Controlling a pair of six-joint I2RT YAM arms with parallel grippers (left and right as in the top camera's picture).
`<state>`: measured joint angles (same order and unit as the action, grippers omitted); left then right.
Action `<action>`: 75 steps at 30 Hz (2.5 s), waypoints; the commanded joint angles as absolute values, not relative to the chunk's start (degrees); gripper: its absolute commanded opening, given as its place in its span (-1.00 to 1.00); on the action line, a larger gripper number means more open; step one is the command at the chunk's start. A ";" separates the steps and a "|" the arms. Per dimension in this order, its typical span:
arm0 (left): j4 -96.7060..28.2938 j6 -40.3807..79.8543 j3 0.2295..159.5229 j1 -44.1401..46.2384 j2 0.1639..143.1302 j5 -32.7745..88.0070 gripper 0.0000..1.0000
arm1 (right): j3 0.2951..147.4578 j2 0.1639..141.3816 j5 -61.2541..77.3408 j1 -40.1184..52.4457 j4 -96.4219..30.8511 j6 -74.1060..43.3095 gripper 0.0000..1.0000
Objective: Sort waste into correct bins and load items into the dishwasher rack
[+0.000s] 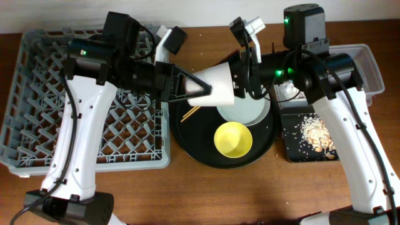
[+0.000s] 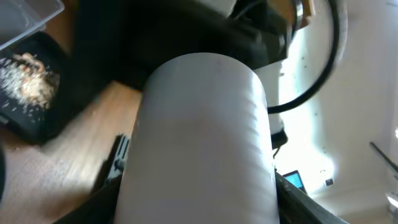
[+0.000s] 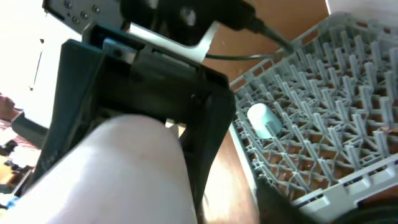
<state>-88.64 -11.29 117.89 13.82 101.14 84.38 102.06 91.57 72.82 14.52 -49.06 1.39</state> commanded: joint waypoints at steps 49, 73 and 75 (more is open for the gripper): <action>-92.31 0.34 132.97 -7.31 94.15 28.08 0.99 | 100.62 69.67 -8.73 27.42 -83.40 -10.00 0.97; -92.31 0.34 132.97 -7.31 94.15 28.08 0.99 | 0.32 0.21 8.40 1.48 -3.62 10.07 0.97; -92.82 0.78 132.97 -7.31 94.15 31.29 0.99 | 0.32 0.21 8.43 1.48 -3.60 10.09 0.97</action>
<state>-92.38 1.26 132.64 -7.20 94.19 28.08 0.89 0.73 7.92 1.80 -3.79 9.72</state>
